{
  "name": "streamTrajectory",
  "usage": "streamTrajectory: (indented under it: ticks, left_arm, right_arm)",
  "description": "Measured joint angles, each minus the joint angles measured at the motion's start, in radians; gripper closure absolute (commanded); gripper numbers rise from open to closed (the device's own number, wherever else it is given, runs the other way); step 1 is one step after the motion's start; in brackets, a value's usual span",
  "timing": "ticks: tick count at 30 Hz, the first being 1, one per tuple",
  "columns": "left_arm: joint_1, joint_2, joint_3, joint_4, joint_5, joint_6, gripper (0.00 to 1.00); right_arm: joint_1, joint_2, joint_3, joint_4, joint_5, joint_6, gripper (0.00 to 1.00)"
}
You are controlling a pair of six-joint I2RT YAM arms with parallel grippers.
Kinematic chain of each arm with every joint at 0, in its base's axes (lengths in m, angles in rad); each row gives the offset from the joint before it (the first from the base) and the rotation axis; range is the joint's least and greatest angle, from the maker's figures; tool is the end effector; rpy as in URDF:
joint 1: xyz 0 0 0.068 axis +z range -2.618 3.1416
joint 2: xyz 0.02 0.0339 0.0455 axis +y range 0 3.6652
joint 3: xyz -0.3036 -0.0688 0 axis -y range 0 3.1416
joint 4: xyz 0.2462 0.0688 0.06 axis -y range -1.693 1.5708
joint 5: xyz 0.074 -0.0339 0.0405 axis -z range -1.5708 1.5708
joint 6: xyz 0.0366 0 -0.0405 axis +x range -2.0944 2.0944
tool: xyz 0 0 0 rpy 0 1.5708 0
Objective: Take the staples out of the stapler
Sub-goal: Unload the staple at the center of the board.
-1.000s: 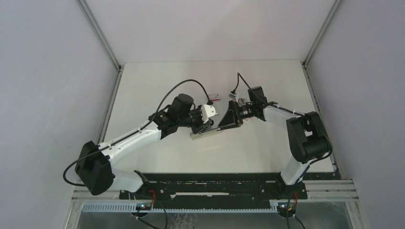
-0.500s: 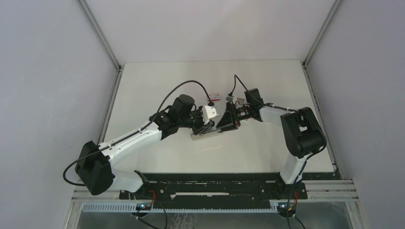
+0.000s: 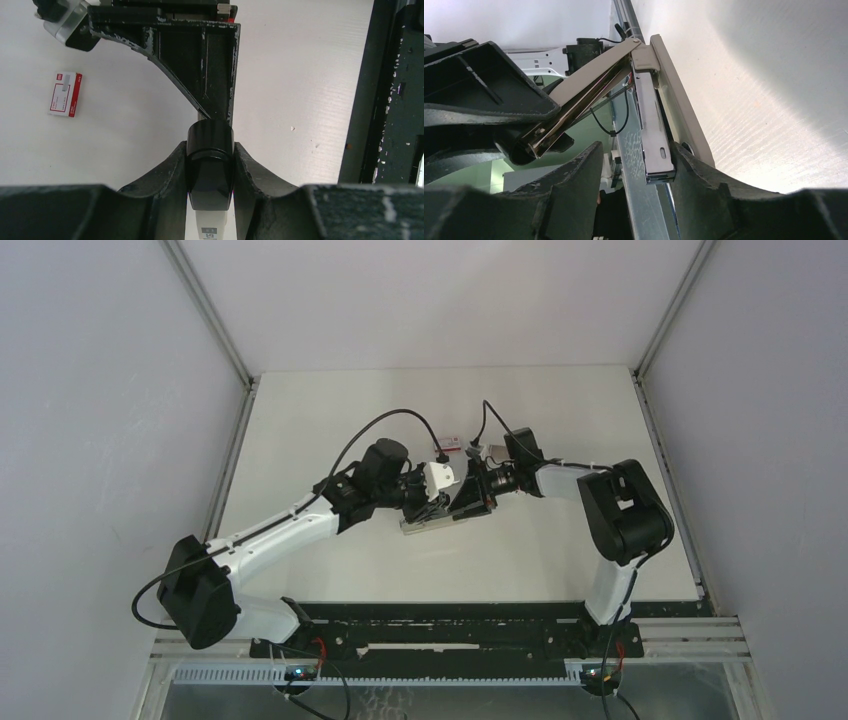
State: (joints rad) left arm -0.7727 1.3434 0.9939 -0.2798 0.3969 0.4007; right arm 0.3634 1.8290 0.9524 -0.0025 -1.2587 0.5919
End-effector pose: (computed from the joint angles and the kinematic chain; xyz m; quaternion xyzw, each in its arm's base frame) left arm 0.1982 -0.2129 0.3179 0.5582 0.6781 -0.2549 0.4045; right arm 0.3199 0.1589 0.1906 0.1115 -0.7783 -0.6178 0.0112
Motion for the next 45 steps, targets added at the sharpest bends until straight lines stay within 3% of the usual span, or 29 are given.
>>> streamTrajectory:
  ticks: [9, 18, 21, 27, 36, 45]
  left_arm:
    - [-0.002, 0.000, 0.000, -0.008, -0.001, 0.000, 1.00]
    - [-0.002, 0.000, 0.000, -0.015, -0.003, 0.001, 1.00]
    - [-0.002, -0.001, 0.000, -0.014, -0.007, 0.001, 1.00]
    - [0.018, -0.038, -0.018, -0.003, -0.015, 0.005, 1.00]
    - [0.167, -0.194, -0.142, 0.005, 0.089, 0.055, 1.00]
    - [0.227, -0.348, -0.341, 0.006, 0.010, 0.153, 1.00]
  right_arm:
    - [0.026, 0.029, 0.000, 0.050, -0.007, 0.051, 0.62]
    - [0.026, 0.051, 0.000, 0.077, -0.023, 0.075, 0.95]
    - [0.024, 0.051, 0.001, 0.080, -0.024, 0.074, 1.00]
    - [-0.003, 0.051, 0.006, 0.065, -0.021, 0.043, 1.00]
    - [-0.065, 0.050, 0.019, -0.010, 0.027, -0.059, 1.00]
    - [-0.107, 0.044, 0.019, -0.064, 0.073, -0.152, 1.00]
